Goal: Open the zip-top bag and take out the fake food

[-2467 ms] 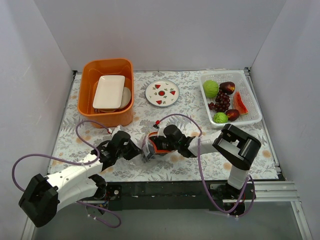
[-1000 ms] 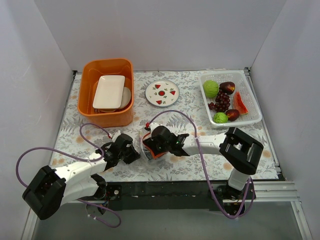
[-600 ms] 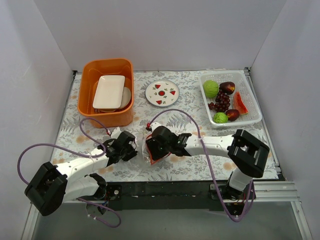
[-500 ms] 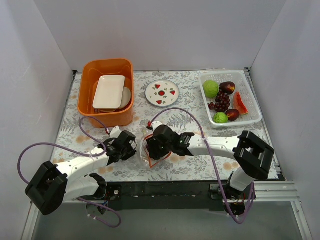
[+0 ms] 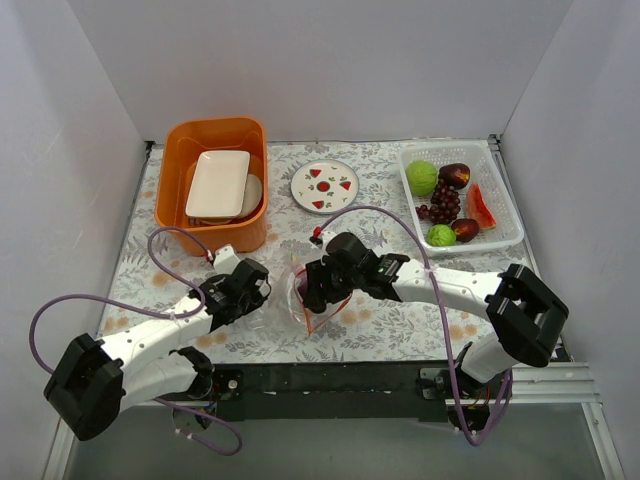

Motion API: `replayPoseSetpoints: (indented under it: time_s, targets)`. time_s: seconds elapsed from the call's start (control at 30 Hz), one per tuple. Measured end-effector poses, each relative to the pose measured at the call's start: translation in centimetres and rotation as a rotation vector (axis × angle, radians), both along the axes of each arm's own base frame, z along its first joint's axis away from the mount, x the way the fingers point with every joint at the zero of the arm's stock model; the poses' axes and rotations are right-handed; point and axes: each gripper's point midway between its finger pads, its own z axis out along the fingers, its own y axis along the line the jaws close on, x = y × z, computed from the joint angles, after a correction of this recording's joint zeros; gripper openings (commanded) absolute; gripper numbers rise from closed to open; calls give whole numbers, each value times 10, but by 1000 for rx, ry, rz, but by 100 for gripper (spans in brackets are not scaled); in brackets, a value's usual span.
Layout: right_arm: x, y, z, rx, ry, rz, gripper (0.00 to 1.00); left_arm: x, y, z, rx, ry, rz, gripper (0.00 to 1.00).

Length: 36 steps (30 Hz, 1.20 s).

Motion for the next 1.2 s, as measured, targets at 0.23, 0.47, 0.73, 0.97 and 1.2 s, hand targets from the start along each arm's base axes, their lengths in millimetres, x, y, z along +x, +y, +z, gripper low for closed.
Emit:
replayPoseSetpoints:
  time_s: [0.23,0.47,0.73,0.97,1.2]
  targets:
    - [-7,10,11,87,100,17,24,2,0,7,35,-51,-19,0]
    - [-8,18,14,99,137,27,24,4,4,10,71,-73,-1,0]
    - [-14,15,14,76,171,31,23,6,11,5,109,-70,38,0]
    - [-16,-3,21,20,148,20,22,6,13,2,106,-66,74,0]
    - [-24,-32,46,23,90,4,22,5,14,-1,99,-57,94,0]
